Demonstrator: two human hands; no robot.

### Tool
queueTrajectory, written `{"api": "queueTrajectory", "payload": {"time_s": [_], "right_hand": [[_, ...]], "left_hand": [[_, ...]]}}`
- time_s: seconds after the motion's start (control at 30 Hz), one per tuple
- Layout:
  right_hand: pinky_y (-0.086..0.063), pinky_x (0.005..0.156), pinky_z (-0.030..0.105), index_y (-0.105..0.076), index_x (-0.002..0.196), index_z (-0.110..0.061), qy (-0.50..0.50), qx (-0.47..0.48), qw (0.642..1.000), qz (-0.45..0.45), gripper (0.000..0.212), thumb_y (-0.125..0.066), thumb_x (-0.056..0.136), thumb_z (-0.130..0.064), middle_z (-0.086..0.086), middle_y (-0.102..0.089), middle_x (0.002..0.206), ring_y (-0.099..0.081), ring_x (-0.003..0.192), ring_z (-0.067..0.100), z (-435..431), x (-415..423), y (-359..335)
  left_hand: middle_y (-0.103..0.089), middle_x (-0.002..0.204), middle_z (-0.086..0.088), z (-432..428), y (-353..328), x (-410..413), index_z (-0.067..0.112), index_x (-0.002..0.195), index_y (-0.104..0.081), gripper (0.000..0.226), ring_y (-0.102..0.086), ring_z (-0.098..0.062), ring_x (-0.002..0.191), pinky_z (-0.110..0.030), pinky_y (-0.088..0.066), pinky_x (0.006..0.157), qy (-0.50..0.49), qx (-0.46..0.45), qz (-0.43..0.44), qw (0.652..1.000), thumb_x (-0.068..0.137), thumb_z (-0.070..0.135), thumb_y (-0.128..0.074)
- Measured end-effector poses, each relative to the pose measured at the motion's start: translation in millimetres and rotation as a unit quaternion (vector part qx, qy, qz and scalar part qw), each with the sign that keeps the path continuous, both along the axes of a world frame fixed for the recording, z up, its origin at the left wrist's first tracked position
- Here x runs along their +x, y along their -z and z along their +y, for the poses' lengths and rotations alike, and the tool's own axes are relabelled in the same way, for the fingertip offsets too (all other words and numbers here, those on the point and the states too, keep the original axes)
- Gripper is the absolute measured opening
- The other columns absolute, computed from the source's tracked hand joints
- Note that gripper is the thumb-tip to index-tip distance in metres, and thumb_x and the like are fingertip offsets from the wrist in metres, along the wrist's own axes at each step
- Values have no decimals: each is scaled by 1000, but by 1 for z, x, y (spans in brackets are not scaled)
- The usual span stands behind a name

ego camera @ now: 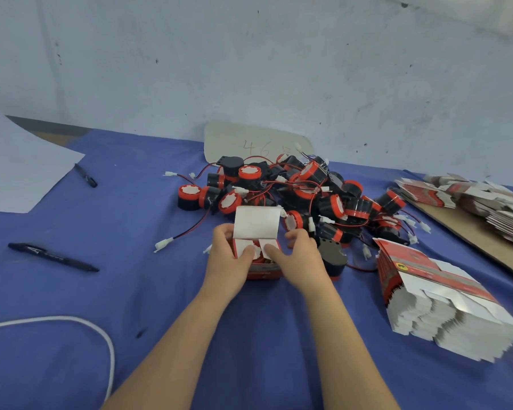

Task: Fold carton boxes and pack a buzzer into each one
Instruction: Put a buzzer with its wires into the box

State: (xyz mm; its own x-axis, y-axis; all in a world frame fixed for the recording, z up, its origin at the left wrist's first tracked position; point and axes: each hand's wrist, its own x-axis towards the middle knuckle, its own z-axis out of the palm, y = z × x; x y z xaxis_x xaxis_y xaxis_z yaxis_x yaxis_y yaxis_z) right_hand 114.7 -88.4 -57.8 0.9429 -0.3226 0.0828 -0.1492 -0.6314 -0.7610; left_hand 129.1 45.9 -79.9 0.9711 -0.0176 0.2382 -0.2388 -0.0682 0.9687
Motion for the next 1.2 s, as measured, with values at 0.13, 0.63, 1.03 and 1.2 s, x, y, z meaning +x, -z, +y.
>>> {"api": "queueTrajectory", "payload": {"time_s": [0.13,0.63,1.03,1.2], "right_hand": [[-41,76,26,-39,132,-30,-59,50,996,-47,48,-63,91,-24,5,-51,123,-54,96,18,1,-2,1],[-53,75,22,-60,118,-40,-222,178,959,3,29,-61,93,-24,-3,-58,126,-62,102,16,-24,-13,-4],[-49,60,18,-60,117,-34,-172,113,977,-61,22,-53,96,-31,-12,-60,92,-56,61,0,-15,-8,0],[-55,71,26,-62,118,-36,-199,157,967,-6,24,-51,98,-32,-6,-61,92,-55,73,9,-12,-11,-2]], "left_hand": [[-63,102,8,9,-5,2,21,91,-54,30,-58,-6,91,-19,-48,75,51,-35,4,998,91,-7,-44],[-54,124,21,37,-6,7,25,117,-60,29,-56,3,106,-12,-49,81,201,102,-6,974,89,17,-66],[-59,120,8,29,-7,5,31,119,-57,22,-58,-9,107,-10,-49,76,138,97,-30,985,98,24,-51],[-41,138,13,20,-6,3,25,107,-56,18,-43,-6,122,-12,-39,86,129,78,6,988,100,16,-43]]}}
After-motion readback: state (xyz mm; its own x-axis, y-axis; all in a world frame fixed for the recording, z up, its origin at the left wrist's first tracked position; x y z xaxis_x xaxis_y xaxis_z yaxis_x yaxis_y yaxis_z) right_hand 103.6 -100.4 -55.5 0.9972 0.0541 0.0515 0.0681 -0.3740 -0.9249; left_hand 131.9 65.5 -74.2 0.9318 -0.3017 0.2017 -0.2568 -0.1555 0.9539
